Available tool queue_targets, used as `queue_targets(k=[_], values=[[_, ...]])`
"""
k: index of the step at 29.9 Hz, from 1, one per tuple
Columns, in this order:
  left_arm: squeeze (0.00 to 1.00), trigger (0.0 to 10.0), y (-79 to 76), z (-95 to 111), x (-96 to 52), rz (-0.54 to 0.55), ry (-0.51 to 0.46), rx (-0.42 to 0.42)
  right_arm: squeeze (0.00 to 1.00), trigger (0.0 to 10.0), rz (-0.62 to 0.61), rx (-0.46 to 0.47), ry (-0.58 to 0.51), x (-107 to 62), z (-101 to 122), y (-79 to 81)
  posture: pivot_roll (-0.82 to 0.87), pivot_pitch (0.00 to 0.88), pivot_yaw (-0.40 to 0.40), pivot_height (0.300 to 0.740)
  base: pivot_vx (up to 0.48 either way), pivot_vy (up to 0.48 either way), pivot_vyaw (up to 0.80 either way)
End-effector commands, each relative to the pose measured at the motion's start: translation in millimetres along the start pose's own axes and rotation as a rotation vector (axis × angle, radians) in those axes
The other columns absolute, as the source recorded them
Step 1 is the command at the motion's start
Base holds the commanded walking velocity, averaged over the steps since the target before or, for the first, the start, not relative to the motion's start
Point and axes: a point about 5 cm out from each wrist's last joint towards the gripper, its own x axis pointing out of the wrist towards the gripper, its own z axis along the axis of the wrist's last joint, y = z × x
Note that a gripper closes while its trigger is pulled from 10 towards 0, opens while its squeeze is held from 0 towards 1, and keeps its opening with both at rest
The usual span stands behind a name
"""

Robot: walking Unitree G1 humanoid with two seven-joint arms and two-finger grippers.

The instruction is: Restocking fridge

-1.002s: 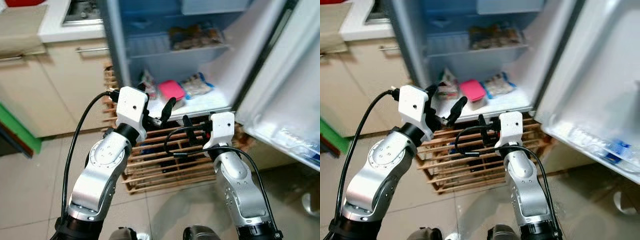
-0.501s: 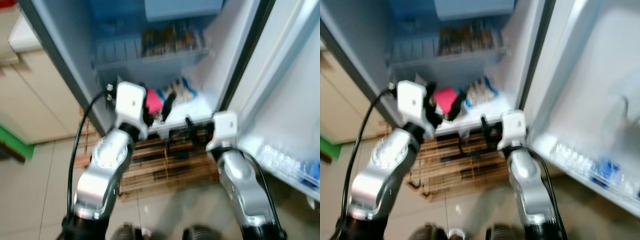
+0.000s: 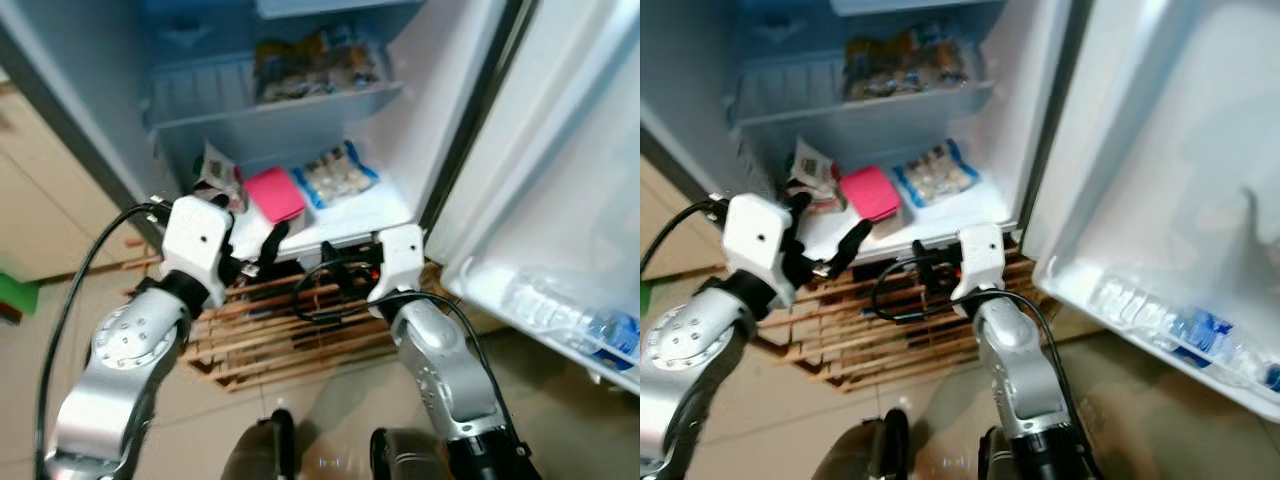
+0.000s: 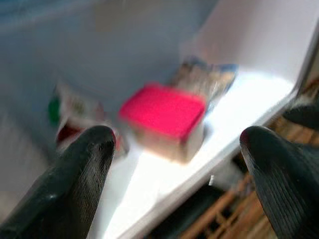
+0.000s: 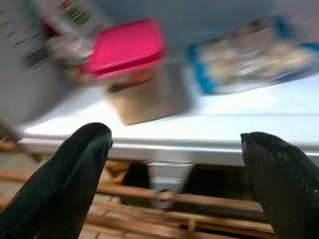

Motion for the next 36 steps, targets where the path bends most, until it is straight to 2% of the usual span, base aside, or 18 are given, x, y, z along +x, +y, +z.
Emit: queue_targets(k=[1,3,7,11,17,21,26,30,36], values=[[0.0,10.0,-11.0,4.7,-5.9,-0.081,-0.018,-0.009,0.0,10.0,0.026,0.025,-0.001,4.4,-2.2,10.1,0.11,0.327,0.054,0.74,0.0,0.0,0.0],[0.0,10.0,-16.6,5.9,-16.0,-0.14,-0.013,-0.058,0.0,10.0,0.045,0.023,-0.003,8.3,-3.1,17.2,0.12,0.34,0.062,0.74,0.0,0.0,0.0],[0.0,10.0,-18.2,9.0,-25.1,-0.15,-0.024,-0.082,0.0,10.0,0.053,0.002,-0.021,13.8,-0.7,22.3,0.13,0.348,0.064,0.74,0.0,0.0,0.0],[0.0,10.0,-14.8,10.1,-38.9,-0.147,-0.023,-0.104,0.0,10.0,-0.05,-0.072,-0.095,25.0,12.1,11.4,0.15,0.354,0.069,0.74,0.0,0.0,0.0],[0.0,10.0,-16.6,9.1,-54.8,-0.157,-0.003,-0.154,0.0,10.0,-0.104,-0.091,-0.191,30.8,31.5,8.9,0.18,0.353,0.068,0.74,0.0,0.0,0.0],[0.0,10.0,-20.3,8.8,-52.3,-0.165,-0.009,-0.17,0.0,10.0,-0.133,0.003,-0.191,41.3,38.1,9.5,0.18,0.35,0.059,0.74,0.0,0.0,0.0],[0.0,10.0,-22.8,7.9,-50.1,-0.173,-0.014,-0.179,0.0,10.0,-0.127,0.021,-0.191,51.8,39.6,16.8,0.17,0.35,0.057,0.74,0.0,0.0,0.0],[0.0,10.0,-24.2,5.7,-50.0,-0.184,-0.008,-0.19,0.0,10.0,-0.086,0.022,-0.17,62.9,36.2,32.9,0.17,0.349,0.054,0.74,0.0,0.0,0.0],[0.0,10.0,-24.8,3.7,-48.5,-0.183,-0.004,-0.189,0.0,10.0,-0.058,0.005,-0.135,73.8,29.1,44.9,0.17,0.347,0.05,0.74,0.0,0.0,0.0]])
